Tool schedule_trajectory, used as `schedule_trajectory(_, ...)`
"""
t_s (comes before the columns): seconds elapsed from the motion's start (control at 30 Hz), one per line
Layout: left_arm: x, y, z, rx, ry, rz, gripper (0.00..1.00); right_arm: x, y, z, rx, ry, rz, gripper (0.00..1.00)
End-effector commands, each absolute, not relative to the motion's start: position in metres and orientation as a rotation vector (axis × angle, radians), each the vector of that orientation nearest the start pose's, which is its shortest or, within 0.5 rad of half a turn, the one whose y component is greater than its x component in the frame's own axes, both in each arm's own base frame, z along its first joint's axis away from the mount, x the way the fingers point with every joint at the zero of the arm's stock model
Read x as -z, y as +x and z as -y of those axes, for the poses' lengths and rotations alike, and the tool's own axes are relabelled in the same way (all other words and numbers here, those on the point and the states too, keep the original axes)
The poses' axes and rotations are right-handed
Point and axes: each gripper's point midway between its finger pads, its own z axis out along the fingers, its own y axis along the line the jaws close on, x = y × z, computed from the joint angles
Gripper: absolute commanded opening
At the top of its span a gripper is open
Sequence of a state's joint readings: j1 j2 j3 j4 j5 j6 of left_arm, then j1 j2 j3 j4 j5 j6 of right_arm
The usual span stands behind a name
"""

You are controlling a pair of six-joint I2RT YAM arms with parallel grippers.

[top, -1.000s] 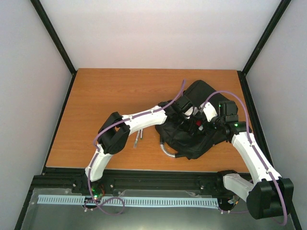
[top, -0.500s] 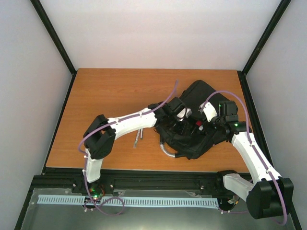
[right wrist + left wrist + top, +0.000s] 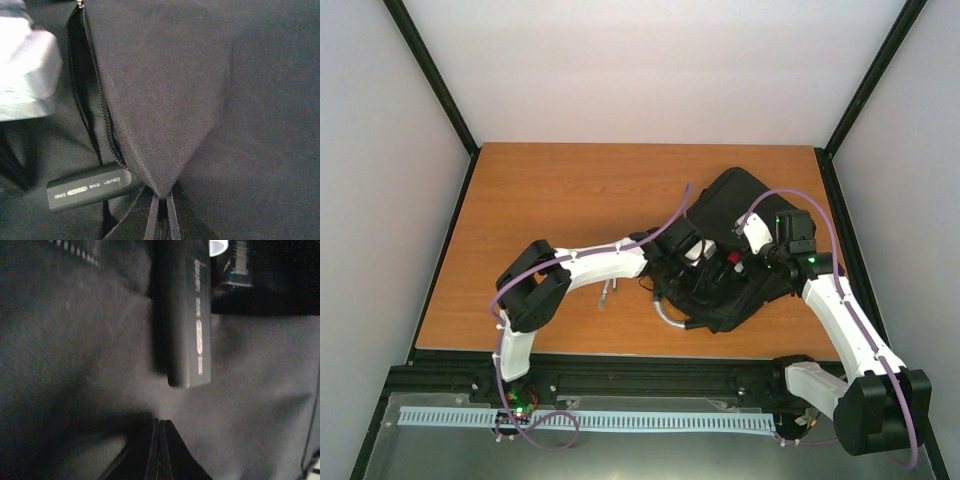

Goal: Pack the student bag
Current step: Place the stationery in the student bag.

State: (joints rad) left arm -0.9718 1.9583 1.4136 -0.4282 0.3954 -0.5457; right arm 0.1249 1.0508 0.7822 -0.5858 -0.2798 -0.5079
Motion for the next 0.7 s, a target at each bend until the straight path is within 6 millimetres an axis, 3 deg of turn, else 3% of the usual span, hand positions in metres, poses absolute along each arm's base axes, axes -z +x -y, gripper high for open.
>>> schedule_trajectory(0.0,-0.094,0.235,0.472,1.059,0.779,-2.62,0.01,-0.176,0.303,-0.093,-0.178,-0.861,-2.117,0.03)
schedule_trajectory(0.4,-0.104,0.287,0.506,0.978,0.637,-2.51,0.01,-0.175,0.303,-0.091,-0.173,-0.857,-2.124,0.03)
schedule_trajectory(0.67,-0.104,0.312,0.512,0.935,0.497,-2.456,0.01,-0.173,0.304,-0.091,-0.174,-0.856,-2.13,0.03)
